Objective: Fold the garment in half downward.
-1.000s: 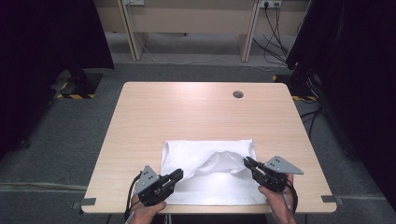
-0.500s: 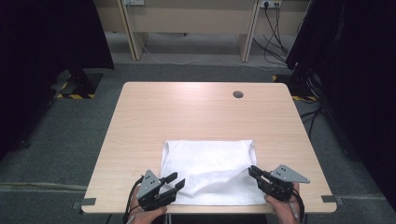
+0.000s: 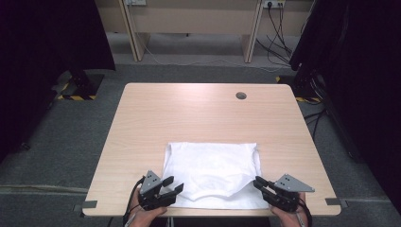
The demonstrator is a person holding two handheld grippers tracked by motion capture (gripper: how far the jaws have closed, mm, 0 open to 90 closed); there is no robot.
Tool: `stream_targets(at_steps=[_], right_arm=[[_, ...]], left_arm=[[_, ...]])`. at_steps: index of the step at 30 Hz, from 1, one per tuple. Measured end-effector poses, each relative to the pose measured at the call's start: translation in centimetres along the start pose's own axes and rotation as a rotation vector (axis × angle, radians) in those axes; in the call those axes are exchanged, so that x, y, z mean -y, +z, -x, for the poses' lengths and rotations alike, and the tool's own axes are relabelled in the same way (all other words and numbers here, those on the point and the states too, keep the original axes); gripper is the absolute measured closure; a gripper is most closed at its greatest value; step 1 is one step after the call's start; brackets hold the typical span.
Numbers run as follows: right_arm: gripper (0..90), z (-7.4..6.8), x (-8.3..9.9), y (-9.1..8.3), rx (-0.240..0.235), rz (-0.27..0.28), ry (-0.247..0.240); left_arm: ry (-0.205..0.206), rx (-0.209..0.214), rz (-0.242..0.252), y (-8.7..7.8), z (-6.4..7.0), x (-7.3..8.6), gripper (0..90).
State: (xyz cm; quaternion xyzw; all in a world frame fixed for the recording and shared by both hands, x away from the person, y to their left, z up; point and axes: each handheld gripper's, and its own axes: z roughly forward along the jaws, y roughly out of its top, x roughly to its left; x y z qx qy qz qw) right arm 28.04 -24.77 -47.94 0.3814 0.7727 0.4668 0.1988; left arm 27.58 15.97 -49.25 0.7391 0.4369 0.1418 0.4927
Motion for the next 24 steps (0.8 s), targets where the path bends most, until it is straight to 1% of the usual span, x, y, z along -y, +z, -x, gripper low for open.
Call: stream_targets(at_steps=[1,3,5,6,7,9,10,11,12,13,16,17,19,20,21,22,23,24], right_arm=[[77.3,0.0,0.1,-0.1,-0.001,-0.004,0.006],[71.9,0.0,0.2,-0.3,-0.016,-0.017,0.021],[67.9,0.0,0.2,-0.8,-0.015,-0.01,0.027],[64.1,0.1,0.1,-1.0,-0.015,-0.002,0.032],[58.2,0.2,0.0,-1.3,-0.02,0.006,0.048],[53.5,0.5,-0.4,-1.8,-0.04,0.036,0.082],[50.9,0.7,-0.7,-2.0,-0.033,0.051,0.096],[48.2,1.0,-1.0,-2.2,-0.021,0.06,0.099],[45.4,1.2,-1.4,-2.2,-0.01,0.062,0.101],[44.4,1.5,-1.7,-2.1,0.001,0.059,0.102],[40.4,2.1,-2.3,-1.0,0.03,0.022,0.123],[40.4,2.3,-2.5,-0.6,0.038,0.014,0.121],[39.6,2.4,-2.7,0.5,0.062,-0.02,0.091],[39.6,2.3,-2.7,0.9,0.066,-0.031,0.089],[39.7,2.3,-2.7,1.4,0.059,-0.046,0.079],[39.7,2.2,-2.7,1.7,0.052,-0.059,0.072],[39.7,2.2,-2.7,1.7,0.052,-0.059,0.072],[39.7,1.7,-2.4,2.4,0.042,-0.091,0.049]], left_arm=[[0.0,-0.003,-0.002,0.0,0.0,0.0,48.5],[-0.004,-0.001,-0.006,0.0,-0.1,0.0,47.7],[-0.005,-0.012,-0.005,-0.1,-0.2,-0.1,46.6],[-0.008,-0.016,-0.006,-0.1,-0.2,-0.1,45.6],[-0.009,-0.018,-0.006,-0.1,-0.3,-0.2,45.0],[-0.022,-0.035,0.013,-0.1,-0.3,-0.4,43.4],[-0.024,-0.036,0.021,-0.1,-0.2,-0.5,42.9],[-0.019,-0.03,0.018,-0.1,-0.2,-0.7,42.7],[-0.013,-0.027,0.017,0.0,0.0,-0.8,42.3],[-0.008,-0.028,0.014,0.2,0.1,-0.9,41.6],[0.004,-0.035,0.001,0.7,0.3,-1.2,38.8],[0.003,-0.036,-0.001,0.8,0.3,-1.2,38.3],[0.009,-0.036,-0.012,1.1,0.3,-1.2,37.8],[0.011,-0.035,-0.016,1.2,0.3,-1.2,37.7],[0.012,-0.033,-0.018,1.3,0.3,-1.2,37.3],[0.009,-0.037,-0.031,1.7,0.1,-1.1,36.8],[0.009,-0.037,-0.031,1.7,0.1,-1.1,34.5],[0.009,-0.037,-0.031,1.7,0.1,-1.1,34.5]])
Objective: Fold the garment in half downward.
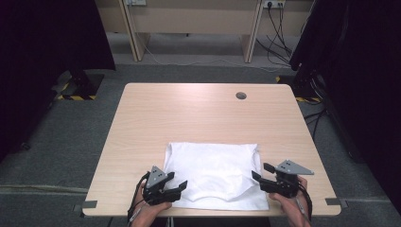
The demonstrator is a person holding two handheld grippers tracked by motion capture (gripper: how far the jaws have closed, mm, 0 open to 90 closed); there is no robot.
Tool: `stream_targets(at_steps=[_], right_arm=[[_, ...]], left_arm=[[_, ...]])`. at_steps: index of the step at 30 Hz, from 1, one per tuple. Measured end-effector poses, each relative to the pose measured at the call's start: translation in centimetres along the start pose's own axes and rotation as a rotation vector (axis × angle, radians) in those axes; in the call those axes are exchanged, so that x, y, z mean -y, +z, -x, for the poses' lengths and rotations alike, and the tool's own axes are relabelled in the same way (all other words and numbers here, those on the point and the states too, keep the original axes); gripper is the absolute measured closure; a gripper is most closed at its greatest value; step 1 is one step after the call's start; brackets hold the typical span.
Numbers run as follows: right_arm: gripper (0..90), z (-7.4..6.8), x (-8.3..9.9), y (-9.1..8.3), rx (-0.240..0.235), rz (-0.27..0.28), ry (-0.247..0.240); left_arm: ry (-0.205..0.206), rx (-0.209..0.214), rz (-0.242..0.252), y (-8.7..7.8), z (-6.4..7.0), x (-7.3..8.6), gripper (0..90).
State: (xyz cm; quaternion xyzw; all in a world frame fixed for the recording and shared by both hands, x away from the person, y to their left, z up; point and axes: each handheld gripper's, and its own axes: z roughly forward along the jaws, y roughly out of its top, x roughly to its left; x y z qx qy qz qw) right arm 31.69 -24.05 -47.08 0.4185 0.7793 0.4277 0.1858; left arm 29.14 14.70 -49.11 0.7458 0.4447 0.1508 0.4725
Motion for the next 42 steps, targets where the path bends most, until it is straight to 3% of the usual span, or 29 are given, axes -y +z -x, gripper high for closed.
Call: stream_targets(at_steps=[2,3,4,5,6,7,10,11,12,13,14,18,19,20,21,22,25,26,29,31,33,35,38,40,42], right_arm=[[39.4,0.0,0.0,0.0,0.0,0.0,0.0],[39.4,-0.3,0.3,0.1,0.015,-0.024,-0.026],[38.0,-0.3,0.3,0.1,0.015,-0.024,-0.026],[38.0,-0.3,0.3,0.1,0.015,-0.024,-0.026],[38.0,-0.7,1.2,0.5,0.058,-0.106,-0.084],[32.0,-0.7,1.2,0.5,0.058,-0.106,-0.084],[32.0,-0.7,1.2,0.5,0.058,-0.106,-0.084],[32.0,-0.6,1.4,0.3,0.079,-0.111,-0.081],[28.8,-0.6,1.4,0.3,0.079,-0.111,-0.081],[28.8,-0.6,1.4,0.3,0.079,-0.111,-0.081],[26.6,-0.6,1.5,-0.1,0.096,-0.141,-0.082],[26.6,-0.7,1.6,-0.8,0.105,-0.171,-0.102],[26.6,-0.7,1.6,-0.8,0.105,-0.171,-0.102],[24.6,-0.9,1.5,-1.2,0.116,-0.188,-0.113],[24.6,-0.9,1.5,-1.2,0.116,-0.188,-0.113],[24.6,-1.1,0.6,-1.4,0.106,-0.116,-0.09],[24.0,-1.5,-0.1,-0.8,0.098,-0.109,-0.105],[23.1,-1.5,-0.1,-0.8,0.098,-0.109,-0.105],[23.1,-2.0,-0.2,0.3,0.068,-0.138,-0.127],[23.3,-2.4,0.1,0.6,0.054,-0.152,-0.145],[23.3,-2.7,0.6,0.8,0.064,-0.193,-0.181],[23.1,-2.4,0.7,0.5,0.055,-0.205,-0.157],[22.7,-2.2,0.5,0.0,0.083,-0.236,-0.179],[22.4,-2.2,0.2,-0.3,0.11,-0.209,-0.189],[22.2,-2.4,-0.2,-0.3,0.087,-0.172,-0.177]], left_arm=[[-0.007,-0.002,-0.015,0.1,-0.1,0.2,32.0],[-0.007,-0.002,-0.015,0.1,-0.1,0.2,32.0],[0.008,-0.028,-0.058,0.2,-0.1,0.3,32.0],[0.008,-0.028,-0.058,0.2,-0.1,0.3,28.9],[0.008,-0.028,-0.058,0.2,-0.1,0.3,28.9],[0.008,-0.028,-0.058,0.2,-0.1,0.3,28.9],[0.027,-0.044,-0.08,0.1,0.1,0.3,28.7],[0.027,-0.044,-0.08,0.1,0.1,0.3,28.7],[0.058,-0.062,-0.098,0.1,0.2,0.2,28.7],[0.058,-0.062,-0.098,0.1,0.2,0.2,28.6],[0.08,-0.063,-0.106,0.0,0.2,0.3,28.6],[0.081,-0.071,-0.119,-0.2,0.2,0.1,28.3],[0.081,-0.071,-0.119,-0.2,0.2,0.1,24.2],[0.053,-0.079,-0.069,-0.4,0.1,-0.3,24.2],[0.053,-0.079,-0.069,-0.4,0.1,-0.3,23.1],[0.053,-0.079,-0.069,-0.4,0.1,-0.3,23.1],[0.069,-0.085,-0.081,0.0,0.1,-0.6,22.4],[0.084,-0.106,-0.104,0.5,0.0,-0.6,22.4],[0.088,-0.103,-0.118,0.7,0.1,-0.3,22.6],[0.129,-0.11,-0.118,0.6,0.4,0.0,22.2],[0.154,-0.109,-0.138,0.3,0.8,0.2,22.0],[0.164,-0.103,-0.158,0.1,1.1,0.2,22.2],[0.183,-0.084,-0.166,0.0,1.6,0.3,22.5],[0.19,-0.085,-0.159,0.0,1.7,0.2,23.7],[0.17,-0.074,-0.143,-0.1,1.7,0.1,22.5]])
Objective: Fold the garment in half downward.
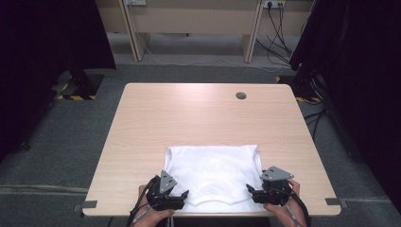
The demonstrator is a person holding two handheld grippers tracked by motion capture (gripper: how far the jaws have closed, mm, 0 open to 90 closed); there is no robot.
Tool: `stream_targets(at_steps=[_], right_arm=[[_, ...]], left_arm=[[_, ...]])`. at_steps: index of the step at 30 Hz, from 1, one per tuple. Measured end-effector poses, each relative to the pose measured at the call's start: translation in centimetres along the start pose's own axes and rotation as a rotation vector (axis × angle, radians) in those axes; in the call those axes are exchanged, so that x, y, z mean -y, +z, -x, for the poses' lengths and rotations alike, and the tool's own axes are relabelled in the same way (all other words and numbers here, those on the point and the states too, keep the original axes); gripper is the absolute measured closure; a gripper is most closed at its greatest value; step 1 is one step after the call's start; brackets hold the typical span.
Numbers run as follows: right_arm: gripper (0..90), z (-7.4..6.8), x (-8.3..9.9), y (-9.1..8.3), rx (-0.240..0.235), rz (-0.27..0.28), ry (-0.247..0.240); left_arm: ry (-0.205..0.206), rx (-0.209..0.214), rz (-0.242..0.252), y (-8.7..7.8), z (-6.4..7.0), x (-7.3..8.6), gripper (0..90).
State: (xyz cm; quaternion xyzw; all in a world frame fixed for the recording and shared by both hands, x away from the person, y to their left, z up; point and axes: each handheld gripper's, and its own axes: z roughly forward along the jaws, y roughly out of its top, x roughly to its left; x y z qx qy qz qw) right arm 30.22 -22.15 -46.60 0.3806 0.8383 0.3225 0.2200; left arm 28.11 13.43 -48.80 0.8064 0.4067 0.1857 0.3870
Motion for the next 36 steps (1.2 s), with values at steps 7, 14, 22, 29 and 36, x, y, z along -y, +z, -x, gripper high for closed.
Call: stream_targets(at_steps=[7,14,22,29,36], right_arm=[[20.3,-1.5,-1.5,1.5,-0.078,0.047,0.004],[12.9,-2.5,-1.5,3.1,-0.13,-0.039,-0.001],[11.4,-0.9,-1.1,2.4,-0.127,-0.087,0.024],[11.4,0.7,-0.1,1.6,-0.14,-0.094,0.008],[11.4,2.0,0.6,0.9,-0.127,-0.108,0.022]], left_arm=[[-0.056,-0.049,0.031,-1.3,-1.5,0.0,19.1],[-0.11,-0.116,-0.012,-1.6,-2.9,0.9,13.8],[-0.162,-0.136,-0.041,-2.2,-4.3,1.8,7.4],[-0.157,-0.16,-0.066,-2.3,-4.8,2.5,6.6],[-0.142,-0.161,-0.06,-2.3,-4.9,2.6,5.0]])
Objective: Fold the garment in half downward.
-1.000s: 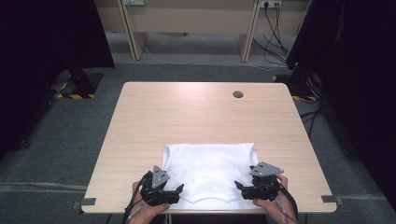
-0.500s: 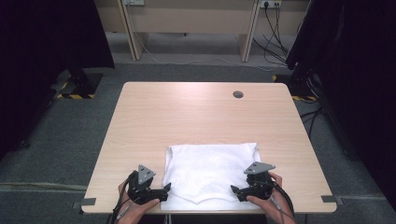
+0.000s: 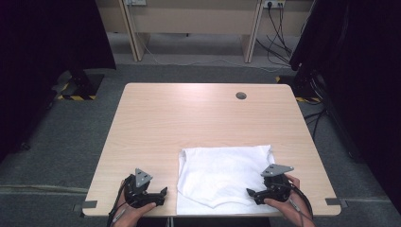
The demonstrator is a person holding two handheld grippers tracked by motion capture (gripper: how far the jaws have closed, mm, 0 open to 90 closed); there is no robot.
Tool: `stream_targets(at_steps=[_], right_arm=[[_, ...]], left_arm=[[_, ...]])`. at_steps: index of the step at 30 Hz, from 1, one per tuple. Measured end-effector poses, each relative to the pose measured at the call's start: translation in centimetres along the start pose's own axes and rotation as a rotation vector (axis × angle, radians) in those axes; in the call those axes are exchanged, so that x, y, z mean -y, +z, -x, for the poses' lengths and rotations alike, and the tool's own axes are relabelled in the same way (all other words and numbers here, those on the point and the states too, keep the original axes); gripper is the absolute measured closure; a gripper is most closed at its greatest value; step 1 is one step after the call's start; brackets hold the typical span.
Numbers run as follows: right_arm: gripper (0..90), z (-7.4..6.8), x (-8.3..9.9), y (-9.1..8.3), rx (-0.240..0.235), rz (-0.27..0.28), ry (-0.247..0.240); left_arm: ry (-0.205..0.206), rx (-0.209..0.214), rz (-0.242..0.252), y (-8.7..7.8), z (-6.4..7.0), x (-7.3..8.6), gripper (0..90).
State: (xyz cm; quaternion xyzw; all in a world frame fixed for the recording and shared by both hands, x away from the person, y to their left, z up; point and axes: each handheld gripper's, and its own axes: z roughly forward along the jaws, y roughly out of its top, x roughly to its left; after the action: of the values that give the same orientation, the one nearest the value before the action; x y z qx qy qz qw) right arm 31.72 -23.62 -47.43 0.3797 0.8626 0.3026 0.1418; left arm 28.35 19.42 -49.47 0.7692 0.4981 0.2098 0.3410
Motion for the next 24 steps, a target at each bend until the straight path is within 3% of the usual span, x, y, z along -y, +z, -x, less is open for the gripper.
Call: stream_targets(at_steps=[10,24], right_arm=[[11.3,1.7,0.9,-0.8,0.015,-0.001,0.016],[11.3,3.2,1.9,-1.6,0.029,0.001,0.033]], left_arm=[[0.007,0.006,0.046,0.4,-0.4,0.3,2.8],[0.016,0.016,0.069,0.4,-0.6,0.5,2.7]])
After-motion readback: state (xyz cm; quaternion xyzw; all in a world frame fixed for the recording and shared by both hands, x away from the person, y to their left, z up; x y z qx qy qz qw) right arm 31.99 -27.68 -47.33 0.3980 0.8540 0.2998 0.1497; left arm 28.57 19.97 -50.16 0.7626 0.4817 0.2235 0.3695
